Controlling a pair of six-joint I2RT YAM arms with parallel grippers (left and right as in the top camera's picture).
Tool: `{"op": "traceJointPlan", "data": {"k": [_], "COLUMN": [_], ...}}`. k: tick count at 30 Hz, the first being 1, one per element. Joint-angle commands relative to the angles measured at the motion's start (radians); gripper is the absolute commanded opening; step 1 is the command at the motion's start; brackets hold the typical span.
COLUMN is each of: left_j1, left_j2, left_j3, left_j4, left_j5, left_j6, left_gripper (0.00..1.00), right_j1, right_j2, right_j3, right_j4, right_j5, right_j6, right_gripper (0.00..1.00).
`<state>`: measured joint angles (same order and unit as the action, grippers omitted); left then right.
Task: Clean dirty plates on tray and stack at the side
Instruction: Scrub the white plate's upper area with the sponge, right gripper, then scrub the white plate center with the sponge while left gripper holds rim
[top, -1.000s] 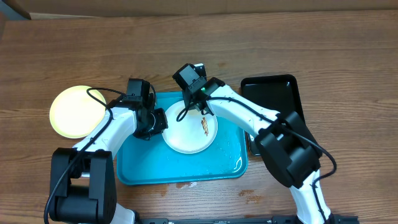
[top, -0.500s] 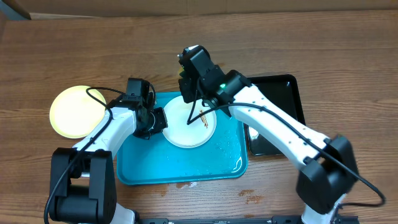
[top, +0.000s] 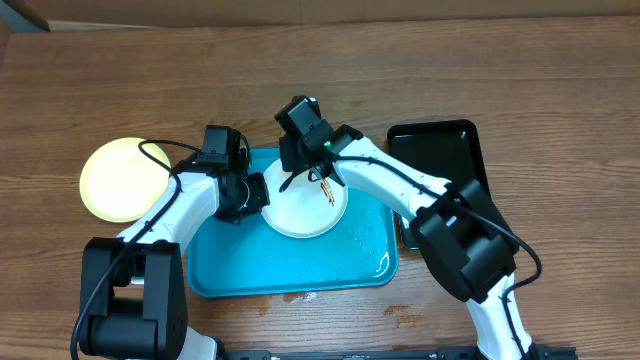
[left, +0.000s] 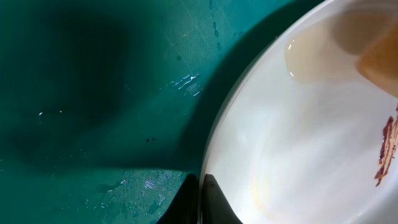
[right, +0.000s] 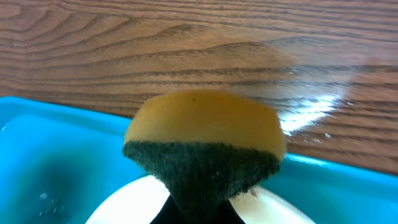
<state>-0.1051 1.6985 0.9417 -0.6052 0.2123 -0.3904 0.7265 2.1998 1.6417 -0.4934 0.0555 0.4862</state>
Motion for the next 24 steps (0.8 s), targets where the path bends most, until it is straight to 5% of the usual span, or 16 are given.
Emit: {"op": "traceJointPlan", "data": {"k": [1, 24], "left_j1": [-0.006, -0.006], "left_j2": [0.011, 0.011], "left_j3": [0.009, 0.009], "left_j4": [0.003, 0.004], "left_j5": [-0.010, -0.010], "left_j6": [-0.006, -0.006], "left_gripper": [0.04, 0.04], "right_j1": [-0.001, -0.014], "right_j2": [0.027, -0.036], "right_j3": [0.001, 0.003], "right_j4": [0.033, -0.029], "right_j5": [0.011, 0.338], "right_j6": [0.016, -0.050], "right_gripper": [0.04, 0.04]}}
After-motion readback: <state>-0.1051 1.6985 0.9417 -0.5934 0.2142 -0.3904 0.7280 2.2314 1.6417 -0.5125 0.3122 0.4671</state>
